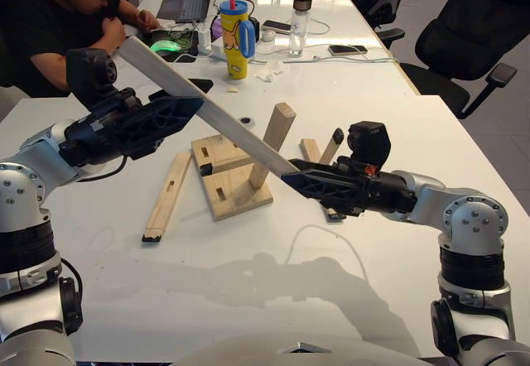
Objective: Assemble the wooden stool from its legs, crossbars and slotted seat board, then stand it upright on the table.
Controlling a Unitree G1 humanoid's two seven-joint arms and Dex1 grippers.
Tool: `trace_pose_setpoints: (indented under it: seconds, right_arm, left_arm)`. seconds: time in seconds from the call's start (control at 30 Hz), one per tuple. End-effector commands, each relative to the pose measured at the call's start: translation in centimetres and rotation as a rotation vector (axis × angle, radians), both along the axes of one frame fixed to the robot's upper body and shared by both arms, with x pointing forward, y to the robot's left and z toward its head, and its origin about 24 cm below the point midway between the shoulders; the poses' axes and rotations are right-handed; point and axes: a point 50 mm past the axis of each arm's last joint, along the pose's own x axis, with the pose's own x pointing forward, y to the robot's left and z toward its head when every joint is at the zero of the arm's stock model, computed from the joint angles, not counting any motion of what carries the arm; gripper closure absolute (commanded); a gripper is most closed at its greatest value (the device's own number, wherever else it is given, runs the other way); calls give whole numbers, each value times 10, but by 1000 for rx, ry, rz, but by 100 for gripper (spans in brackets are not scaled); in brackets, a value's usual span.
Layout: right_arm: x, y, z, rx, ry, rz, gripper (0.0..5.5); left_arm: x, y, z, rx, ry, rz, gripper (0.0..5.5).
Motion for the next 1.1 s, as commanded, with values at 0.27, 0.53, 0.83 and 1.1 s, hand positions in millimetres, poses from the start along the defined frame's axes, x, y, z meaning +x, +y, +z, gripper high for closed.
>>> trace_pose_setpoints:
  seconds: [0.27, 0.53, 0.83, 1.1]
  right_arm:
    - [-3, -1, -7, -54, -19, 4, 344]
    - [0, -1, -14, -121, -102, -34, 344]
    - [9, -3, -24, -169, -102, -125, 272]
    - [6, -1, -79, -502, -224, -247, 162]
  left_arm:
    - [-5, 4, 6, 60, 3, -57, 282]
    - [-7, 6, -3, 101, 38, -67, 334]
    - [-7, 21, -11, 170, 58, 6, 339]
    - [-28, 61, -25, 347, 115, 146, 339]
